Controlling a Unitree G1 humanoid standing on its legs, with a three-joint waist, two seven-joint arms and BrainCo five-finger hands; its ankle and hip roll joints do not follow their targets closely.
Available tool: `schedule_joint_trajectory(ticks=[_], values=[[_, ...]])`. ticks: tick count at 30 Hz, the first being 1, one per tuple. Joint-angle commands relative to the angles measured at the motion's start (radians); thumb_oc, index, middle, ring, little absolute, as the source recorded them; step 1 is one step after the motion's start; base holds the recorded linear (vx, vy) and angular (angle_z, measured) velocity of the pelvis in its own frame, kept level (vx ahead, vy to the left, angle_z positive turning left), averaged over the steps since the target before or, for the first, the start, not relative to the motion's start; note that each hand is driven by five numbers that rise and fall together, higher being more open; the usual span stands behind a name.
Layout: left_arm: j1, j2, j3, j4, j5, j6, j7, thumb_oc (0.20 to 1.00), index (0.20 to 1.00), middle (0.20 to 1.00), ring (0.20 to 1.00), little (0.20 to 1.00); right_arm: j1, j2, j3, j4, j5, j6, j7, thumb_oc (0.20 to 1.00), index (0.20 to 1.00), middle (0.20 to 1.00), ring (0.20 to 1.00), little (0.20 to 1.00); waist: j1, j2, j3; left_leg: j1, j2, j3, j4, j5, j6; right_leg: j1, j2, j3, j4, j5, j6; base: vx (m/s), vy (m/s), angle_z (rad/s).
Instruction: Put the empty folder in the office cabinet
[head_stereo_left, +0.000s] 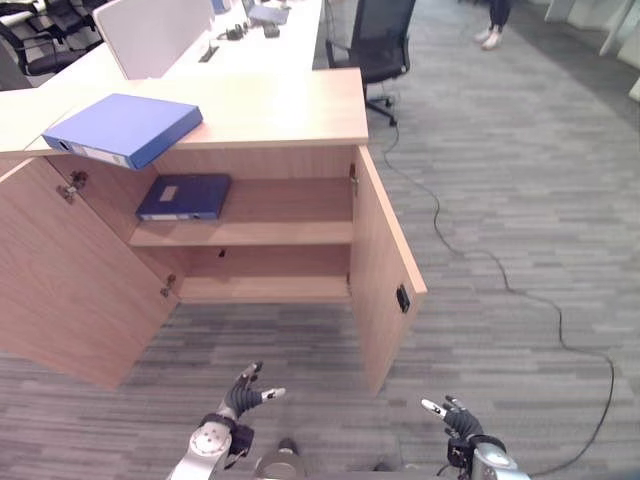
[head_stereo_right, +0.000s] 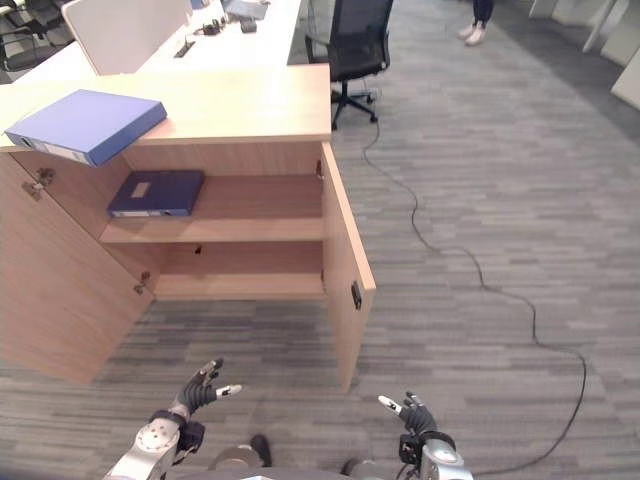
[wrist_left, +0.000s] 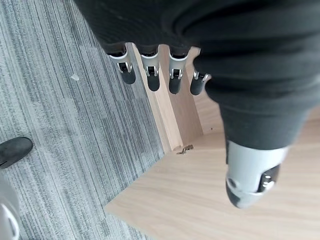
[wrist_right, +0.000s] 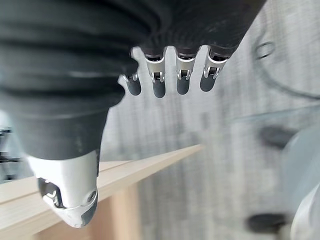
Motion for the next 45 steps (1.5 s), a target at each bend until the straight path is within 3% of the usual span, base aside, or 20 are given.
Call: schedule_joint_trajectory(ticks=[1, 3, 7, 10, 14, 17, 20, 22, 23, 25, 27, 28, 29, 30, 31, 32, 33, 37, 41, 45], values=[[-0.044, 0.029, 0.018, -0.078, -0.034, -0.054, 0.011, 1.0, 1.0, 1.0, 1.0, 1.0, -0.05, -0.019, -0.023, -0.014, 0.026, -0.025, -0.013, 1.0, 1.0, 1.0, 1.0, 1.0, -0.013, -0.015, 0.063, -0.037, -0.054, -0.068, 0.064, -0.126, 0.011, 0.155, -0.017, 0.084, -0.115, -0.032, 0.092, -0.08, 0.109, -0.09], [-0.045, 0.032, 0.018, -0.073, -0.025, -0.049, 0.016, 1.0, 1.0, 1.0, 1.0, 1.0, -0.022, -0.02, -0.043, -0.013, 0.026, -0.022, -0.005, 1.0, 1.0, 1.0, 1.0, 1.0, -0.05, -0.009, 0.052, -0.005, 0.047, -0.092, 0.039, -0.1, 0.001, 0.115, -0.057, 0.096, -0.059, -0.034, 0.1, -0.04, 0.198, 0.1], [-0.05, 0.029, 0.01, -0.05, -0.02, -0.049, 0.022, 1.0, 1.0, 1.0, 1.0, 1.0, -0.004, -0.021, -0.044, -0.003, 0.014, -0.019, 0.0, 1.0, 1.0, 1.0, 1.0, 1.0, -0.074, 0.003, 0.039, 0.046, 0.132, -0.161, -0.043, -0.044, -0.017, 0.063, -0.084, 0.133, 0.035, -0.05, 0.118, 0.05, 0.242, 0.19], [-0.07, 0.021, -0.008, -0.006, -0.01, -0.052, 0.024, 1.0, 1.0, 1.0, 1.0, 1.0, 0.007, -0.026, -0.052, 0.004, 0.005, -0.014, 0.01, 1.0, 1.0, 1.0, 1.0, 1.0, -0.11, 0.006, 0.029, 0.066, 0.3, -0.176, -0.108, 0.126, -0.072, 0.015, -0.185, 0.188, 0.129, -0.061, 0.173, 0.05, 0.661, -0.21], [-0.076, 0.023, -0.012, 0.019, -0.006, -0.056, 0.027, 1.0, 1.0, 1.0, 1.0, 1.0, 0.015, -0.03, -0.054, 0.017, -0.005, -0.01, 0.02, 1.0, 1.0, 1.0, 1.0, 1.0, -0.097, 0.008, 0.012, 0.04, 0.362, -0.192, -0.162, 0.196, -0.131, 0.011, -0.239, 0.236, 0.16, -0.068, 0.228, 0.16, 0.529, 0.11], [-0.07, 0.031, -0.011, 0.02, -0.011, -0.06, 0.033, 1.0, 1.0, 1.0, 1.0, 1.0, 0.007, -0.031, -0.051, 0.03, -0.017, -0.004, 0.026, 1.0, 1.0, 1.0, 1.0, 1.0, -0.077, -0.001, 0.003, 0.014, 0.348, -0.263, -0.134, 0.178, -0.136, 0.027, -0.284, 0.263, 0.142, -0.044, 0.262, 0.15, 0.433, 0.03], [-0.066, 0.052, -0.011, 0.01, -0.025, -0.071, 0.019, 1.0, 1.0, 1.0, 1.0, 1.0, -0.009, -0.009, -0.082, 0.065, -0.032, 0.009, 0.023, 1.0, 1.0, 1.0, 1.0, 1.0, -0.062, -0.028, -0.019, 0.006, 0.339, -0.236, -0.044, -0.009, -0.136, 0.071, -0.356, 0.259, 0.059, 0.087, 0.28, 0.18, 0.603, 0.06], [-0.074, 0.063, -0.012, 0.008, -0.027, -0.066, 0.014, 1.0, 1.0, 1.0, 1.0, 1.0, -0.018, 0.002, -0.095, 0.076, -0.029, 0.012, 0.02, 1.0, 1.0, 1.0, 1.0, 1.0, -0.047, -0.05, -0.022, 0.009, 0.305, -0.212, -0.017, -0.083, -0.136, 0.081, -0.398, 0.25, 0.012, 0.281, 0.28, 0.1, 0.322, -0.18], [-0.075, 0.064, -0.012, 0.007, -0.027, -0.065, 0.014, 1.0, 1.0, 1.0, 1.0, 1.0, -0.018, 0.003, -0.095, 0.076, -0.029, 0.012, 0.019, 1.0, 1.0, 1.0, 1.0, 1.0, -0.045, -0.052, -0.022, 0.007, 0.303, -0.211, -0.013, -0.086, -0.136, 0.083, -0.399, 0.25, 0.004, 0.287, 0.28, 0.05, 0.286, -0.18], [-0.077, 0.091, -0.007, -0.037, -0.045, -0.058, 0.011, 1.0, 1.0, 1.0, 1.0, 1.0, -0.037, 0.023, -0.103, 0.062, -0.001, 0.017, 0.009, 1.0, 1.0, 1.0, 1.0, 1.0, -0.034, -0.07, 0.0, 0.018, 0.23, -0.165, 0.036, -0.158, -0.102, 0.039, -0.481, 0.197, 0.013, 0.505, 0.28, 0.07, 0.616, 0.01], [-0.063, 0.103, -0.001, -0.059, -0.049, -0.052, 0.003, 1.0, 1.0, 1.0, 1.0, 1.0, -0.043, 0.031, -0.097, 0.053, 0.006, 0.018, 0.013, 1.0, 1.0, 1.0, 1.0, 1.0, -0.025, -0.066, 0.011, 0.026, 0.209, -0.145, 0.049, -0.177, -0.081, 0.027, -0.503, 0.139, 0.036, 0.502, 0.28, 0.03, 0.495, -0.17], [-0.057, 0.11, 0.002, -0.073, -0.047, -0.048, -0.004, 1.0, 1.0, 1.0, 1.0, 1.0, -0.047, 0.038, -0.088, 0.049, 0.008, 0.015, 0.018, 1.0, 1.0, 1.0, 1.0, 1.0, -0.019, -0.063, 0.014, 0.032, 0.187, -0.14, 0.045, -0.184, -0.06, 0.029, -0.488, 0.116, 0.059, 0.449, 0.28, 0.04, 0.433, -0.27], [-0.048, 0.11, 0.004, -0.085, -0.048, -0.043, -0.011, 1.0, 1.0, 1.0, 1.0, 1.0, -0.053, 0.042, -0.08, 0.044, 0.012, 0.012, 0.02, 1.0, 1.0, 1.0, 1.0, 1.0, -0.017, -0.059, 0.02, 0.049, 0.162, -0.136, 0.034, -0.193, -0.036, 0.022, -0.446, 0.115, 0.095, 0.395, 0.269, 0.1, 0.857, -0.14], [-0.039, 0.107, 0.008, -0.091, -0.046, -0.037, -0.021, 1.0, 1.0, 1.0, 1.0, 1.0, -0.051, 0.049, -0.068, 0.031, 0.017, 0.009, 0.022, 1.0, 1.0, 1.0, 1.0, 1.0, -0.021, -0.055, 0.027, 0.085, 0.096, -0.128, 0.005, -0.2, 0.015, -0.002, -0.324, 0.121, 0.148, 0.263, 0.235, 0.08, 0.647, 0.03], [-0.039, 0.107, 0.009, -0.092, -0.046, -0.036, -0.021, 1.0, 1.0, 1.0, 1.0, 1.0, -0.051, 0.049, -0.068, 0.031, 0.017, 0.009, 0.022, 1.0, 1.0, 1.0, 1.0, 1.0, -0.021, -0.055, 0.026, 0.084, 0.097, -0.127, 0.003, -0.196, 0.015, -0.004, -0.323, 0.121, 0.147, 0.266, 0.234, 0.09, 0.742, -0.03], [-0.03, 0.099, 0.007, -0.084, -0.041, -0.034, -0.022, 1.0, 1.0, 1.0, 1.0, 1.0, -0.044, 0.055, -0.048, 0.016, 0.019, 0.002, 0.024, 1.0, 1.0, 1.0, 1.0, 1.0, -0.023, -0.05, 0.03, 0.118, 0.045, -0.106, -0.045, -0.193, 0.049, -0.03, -0.23, 0.07, 0.172, 0.191, 0.208, 0.04, 0.438, -0.01], [-0.03, 0.093, 0.004, -0.076, -0.039, -0.03, -0.022, 1.0, 1.0, 1.0, 1.0, 1.0, -0.042, 0.056, -0.034, 0.006, 0.018, 0.0, 0.027, 1.0, 1.0, 1.0, 1.0, 1.0, -0.025, -0.049, 0.034, 0.135, 0.021, -0.09, -0.081, -0.18, 0.058, -0.043, -0.193, 0.024, 0.17, 0.169, 0.198, 0.04, 0.437, -0.08], [-0.03, 0.072, 0.007, -0.063, -0.036, -0.026, -0.017, 1.0, 1.0, 1.0, 1.0, 1.0, -0.037, 0.055, -0.013, 0.007, 0.012, -0.003, 0.026, 1.0, 1.0, 1.0, 1.0, 1.0, -0.044, -0.045, 0.031, 0.181, -0.019, -0.081, -0.166, -0.157, 0.065, -0.093, -0.119, -0.025, 0.109, 0.164, 0.181, 0.03, 0.154, -0.03], [-0.033, 0.059, -0.006, -0.069, -0.025, -0.035, -0.023, 1.0, 1.0, 1.0, 1.0, 1.0, -0.014, 0.049, -0.027, 0.025, 0.032, -0.004, 0.024, 1.0, 1.0, 1.0, 1.0, 1.0, -0.079, -0.05, 0.033, 0.197, -0.04, -0.097, -0.172, -0.168, 0.059, -0.064, -0.096, 0.108, -0.069, 0.188, 0.196, 0.05, -0.033, -0.13], [-0.012, 0.055, 0.009, -0.069, -0.024, -0.039, -0.025, 1.0, 1.0, 1.0, 1.0, 1.0, -0.001, 0.041, -0.029, 0.041, 0.016, -0.003, 0.026, 1.0, 1.0, 1.0, 1.0, 1.0, -0.071, -0.054, 0.003, 0.21, -0.048, -0.077, -0.173, -0.175, 0.057, 0.012, -0.096, 0.109, -0.161, 0.204, 0.198, 0.08, -0.063, 0.28]])
